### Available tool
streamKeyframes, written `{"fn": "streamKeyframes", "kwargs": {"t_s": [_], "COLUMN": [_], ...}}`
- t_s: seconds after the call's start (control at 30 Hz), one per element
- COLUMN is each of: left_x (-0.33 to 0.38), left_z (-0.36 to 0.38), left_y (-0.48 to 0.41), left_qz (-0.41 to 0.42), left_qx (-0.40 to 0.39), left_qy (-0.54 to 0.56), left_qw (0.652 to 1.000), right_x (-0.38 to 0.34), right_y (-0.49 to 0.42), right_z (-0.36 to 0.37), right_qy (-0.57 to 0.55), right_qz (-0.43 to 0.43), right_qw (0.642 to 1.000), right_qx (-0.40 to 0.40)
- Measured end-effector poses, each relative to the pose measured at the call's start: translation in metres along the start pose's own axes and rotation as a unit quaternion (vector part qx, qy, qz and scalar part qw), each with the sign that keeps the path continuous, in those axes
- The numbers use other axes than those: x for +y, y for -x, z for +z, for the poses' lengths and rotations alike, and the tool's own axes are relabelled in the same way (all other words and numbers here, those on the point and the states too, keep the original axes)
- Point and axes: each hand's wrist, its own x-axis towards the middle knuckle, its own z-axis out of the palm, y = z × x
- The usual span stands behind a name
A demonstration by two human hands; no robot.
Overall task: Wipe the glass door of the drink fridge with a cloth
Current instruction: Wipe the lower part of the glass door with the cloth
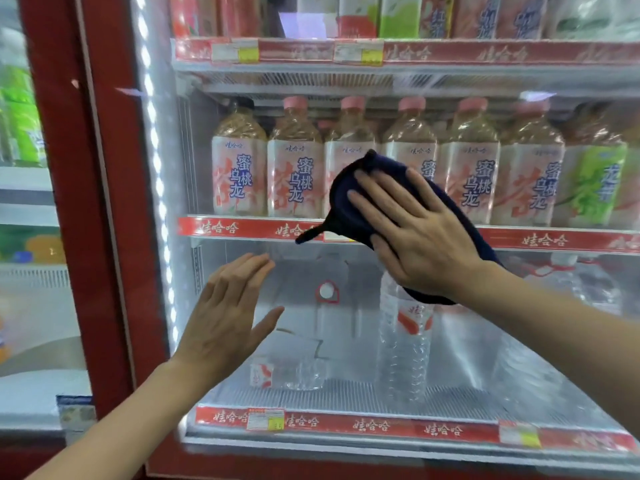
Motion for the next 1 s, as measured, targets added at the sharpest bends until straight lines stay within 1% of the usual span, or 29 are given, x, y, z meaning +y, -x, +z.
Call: {"fn": "streamKeyframes", "kwargs": {"t_s": [0.07, 0.1, 0.13, 0.17, 0.2, 0.27, 0.37, 0.4, 0.43, 0.5, 0.6, 0.67, 0.7, 0.73, 0.8, 0.83, 0.9, 0.97, 1.0], "left_x": [-0.002, -0.002, -0.003, -0.003, -0.005, -0.009, -0.024, -0.03, -0.037, -0.046, -0.049, -0.047, -0.047, -0.048, -0.052, -0.055, -0.061, -0.067, -0.07], "left_z": [0.002, 0.002, 0.002, 0.001, -0.002, -0.007, -0.016, -0.017, -0.018, -0.016, -0.012, -0.01, -0.01, -0.01, -0.013, -0.015, -0.022, -0.027, -0.027], "left_y": [0.005, 0.007, 0.008, 0.006, 0.006, 0.008, 0.018, 0.023, 0.028, 0.038, 0.044, 0.044, 0.044, 0.044, 0.045, 0.046, 0.05, 0.056, 0.06], "left_qz": [0.002, 0.009, 0.017, 0.023, 0.027, 0.027, -0.006, -0.022, -0.039, -0.065, -0.067, -0.067, -0.065, -0.06, -0.048, -0.045, -0.05, -0.067, -0.075], "left_qx": [-0.001, -0.002, -0.002, -0.002, -0.007, -0.02, -0.01, -0.003, 0.001, -0.005, -0.015, -0.016, -0.017, -0.02, -0.025, -0.029, -0.032, -0.026, -0.024], "left_qy": [0.004, 0.003, 0.004, 0.008, 0.016, 0.027, 0.018, 0.01, 0.003, -0.004, -0.005, -0.003, -0.003, 0.001, 0.014, 0.022, 0.031, 0.031, 0.029], "left_qw": [1.0, 1.0, 1.0, 1.0, 0.999, 0.999, 1.0, 1.0, 0.999, 0.998, 0.998, 0.998, 0.998, 0.998, 0.998, 0.998, 0.998, 0.997, 0.996], "right_x": [-0.026, -0.042, -0.057, -0.069, -0.082, -0.094, -0.073, -0.062, -0.052, -0.042, -0.06, -0.089, -0.107, -0.125, -0.155, -0.161, -0.155, -0.134, -0.122], "right_y": [0.004, 0.009, 0.016, 0.023, 0.028, 0.037, 0.026, 0.012, -0.005, -0.039, -0.06, -0.05, -0.041, -0.029, -0.006, 0.001, -0.001, -0.027, -0.045], "right_z": [0.009, 0.014, 0.018, 0.022, 0.024, 0.028, 0.022, 0.017, 0.012, 0.005, 0.007, 0.016, 0.021, 0.026, 0.036, 0.039, 0.038, 0.031, 0.026], "right_qy": [-0.001, -0.004, -0.01, -0.011, -0.009, -0.001, 0.012, 0.015, 0.016, 0.014, 0.017, 0.011, 0.001, -0.012, -0.016, -0.009, -0.002, -0.007, -0.012], "right_qz": [0.076, 0.099, 0.107, 0.096, 0.071, -0.006, -0.124, -0.146, -0.143, -0.075, 0.058, 0.098, 0.092, 0.066, -0.031, -0.08, -0.15, -0.186, -0.178], "right_qw": [0.997, 0.995, 0.994, 0.995, 0.997, 0.999, 0.988, 0.985, 0.986, 0.996, 0.998, 0.995, 0.996, 0.998, 0.998, 0.994, 0.984, 0.978, 0.98], "right_qx": [0.017, 0.018, 0.011, 0.0, -0.015, -0.052, -0.092, -0.093, -0.085, -0.051, 0.002, 0.011, 0.006, -0.009, -0.051, -0.071, -0.092, -0.09, -0.083]}}
